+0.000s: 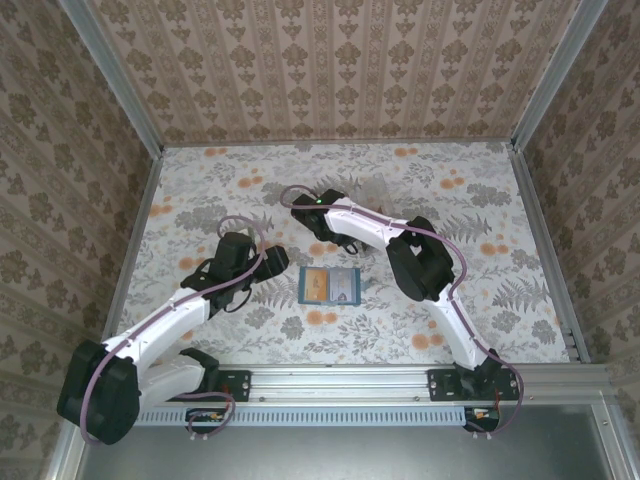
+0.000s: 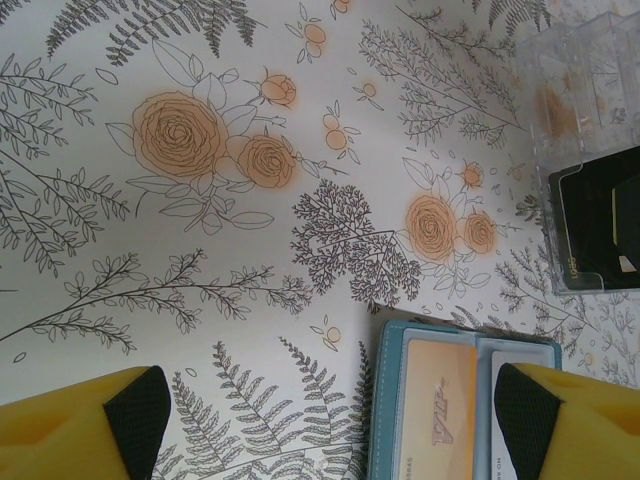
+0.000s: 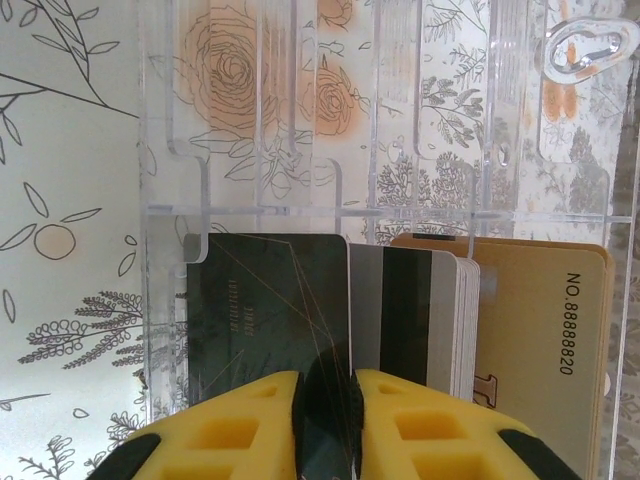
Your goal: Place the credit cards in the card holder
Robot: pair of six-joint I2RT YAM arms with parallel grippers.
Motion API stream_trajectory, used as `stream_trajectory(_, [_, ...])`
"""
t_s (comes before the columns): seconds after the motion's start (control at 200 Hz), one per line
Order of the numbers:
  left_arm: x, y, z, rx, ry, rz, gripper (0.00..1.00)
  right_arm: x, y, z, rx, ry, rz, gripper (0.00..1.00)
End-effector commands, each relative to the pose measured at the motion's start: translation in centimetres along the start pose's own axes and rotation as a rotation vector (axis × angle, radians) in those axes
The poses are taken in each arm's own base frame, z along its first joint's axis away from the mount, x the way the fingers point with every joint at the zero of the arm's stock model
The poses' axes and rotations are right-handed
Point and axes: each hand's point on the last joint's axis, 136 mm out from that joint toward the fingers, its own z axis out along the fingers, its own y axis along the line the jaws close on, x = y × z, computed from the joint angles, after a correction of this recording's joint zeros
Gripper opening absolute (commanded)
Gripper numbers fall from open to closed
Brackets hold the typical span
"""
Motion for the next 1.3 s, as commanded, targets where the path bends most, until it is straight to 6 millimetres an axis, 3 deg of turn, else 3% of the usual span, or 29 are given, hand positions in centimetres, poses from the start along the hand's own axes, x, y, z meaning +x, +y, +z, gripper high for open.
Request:
stream_trajectory(0.0, [0.0,0.2,-0.3,0.005,-0.005,-0.019,0.87,0.0,-1.3,-0.6,0.041,-0.004,-0.028,0.20])
stream_trajectory(0.565, [0.1,0.2,-0.2,0.002,0.008,-0.022,0.87,0.3,-1.3,-2.4,-0.101,0.019,0.032,0.06])
stream_trajectory(0.92, [-0.1,-1.2,0.3,0.048,0.039,-0.014,0.86,0.7,-2.9,-5.5,-0.319,0.007,0.186,0.01])
stream_trajectory(1.085, [-0.3,-2.7,0.8,0.100,0.068,-0.001,0.84,1.5,-3.2,-6.6,-0.464,0.014,0.273,0.00])
stream_trajectory(1.29, [-0.6,-5.3,1.5,0.198,0.116,0.006,0.81,2.1,-2.3,-8.7,-0.815,0.015,0.457,0.00])
